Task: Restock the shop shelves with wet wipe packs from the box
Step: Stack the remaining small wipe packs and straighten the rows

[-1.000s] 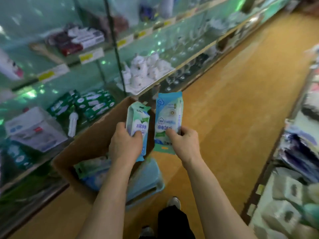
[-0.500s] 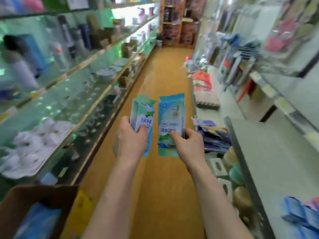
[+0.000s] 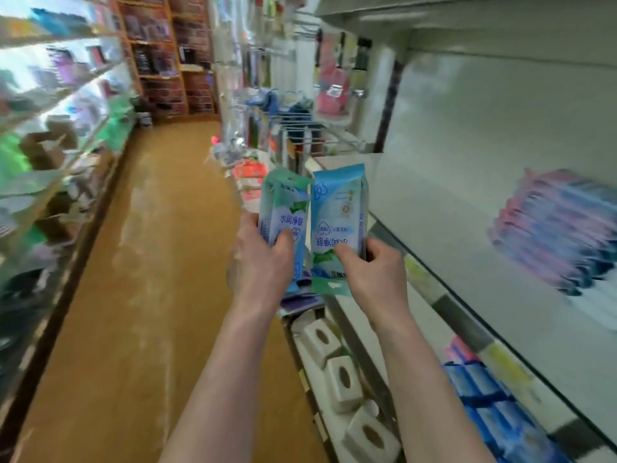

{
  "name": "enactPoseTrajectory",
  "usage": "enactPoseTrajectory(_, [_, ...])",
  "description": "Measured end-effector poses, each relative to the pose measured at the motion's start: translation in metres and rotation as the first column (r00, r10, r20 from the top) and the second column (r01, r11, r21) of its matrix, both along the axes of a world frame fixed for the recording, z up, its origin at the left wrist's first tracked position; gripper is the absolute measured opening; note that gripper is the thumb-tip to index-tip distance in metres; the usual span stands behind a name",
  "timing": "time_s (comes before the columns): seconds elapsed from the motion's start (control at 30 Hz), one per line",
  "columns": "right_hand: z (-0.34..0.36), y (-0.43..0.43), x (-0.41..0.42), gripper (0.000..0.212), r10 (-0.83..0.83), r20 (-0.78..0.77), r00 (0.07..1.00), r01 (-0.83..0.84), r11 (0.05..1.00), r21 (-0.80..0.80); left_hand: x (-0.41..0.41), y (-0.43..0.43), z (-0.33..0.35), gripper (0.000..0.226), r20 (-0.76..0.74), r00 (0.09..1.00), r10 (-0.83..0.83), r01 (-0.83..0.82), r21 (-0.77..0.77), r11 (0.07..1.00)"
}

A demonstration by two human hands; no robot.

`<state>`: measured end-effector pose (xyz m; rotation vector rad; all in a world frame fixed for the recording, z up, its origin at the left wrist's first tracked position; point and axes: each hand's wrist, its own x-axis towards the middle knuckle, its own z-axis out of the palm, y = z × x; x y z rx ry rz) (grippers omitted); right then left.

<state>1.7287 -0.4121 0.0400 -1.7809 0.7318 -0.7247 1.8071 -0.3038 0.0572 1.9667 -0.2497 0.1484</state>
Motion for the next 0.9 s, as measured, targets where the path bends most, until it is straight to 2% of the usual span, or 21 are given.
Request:
enactPoseTrajectory(0.23, [0.009, -0.060, 0.002, 0.015, -0.280, -0.022, 0.960, 0.280, 0.960, -0.024, 0.025, -0.083, 0.011, 0.016, 0.049, 0.960, -0.276, 0.277, -0.018, 0.961])
enactPoseTrajectory(0.37, [0.011, -0.076, 0.014, 0.011, -0.428, 0.001, 0.904, 0.428, 0.903, -0.023, 0.048, -0.117, 0.016, 0.014, 0.068, 0.916, -0.395, 0.392, 0.047, 0.919])
enactPoseTrajectory(0.6, [0.019, -0.086, 0.046, 0.007, -0.589, -0.002, 0.808, 0.589, 0.808, -0.004, 0.095, -0.154, 0.036, 0.020, 0.121, 0.800, -0.587, 0.574, 0.125, 0.809])
enactPoseTrajectory(0.9, [0.025, -0.115, 0.051, 0.017, -0.747, -0.019, 0.665, 0.746, 0.665, -0.027, 0.106, -0.215, 0.033, 0.017, 0.122, 0.663, -0.738, 0.734, 0.083, 0.674])
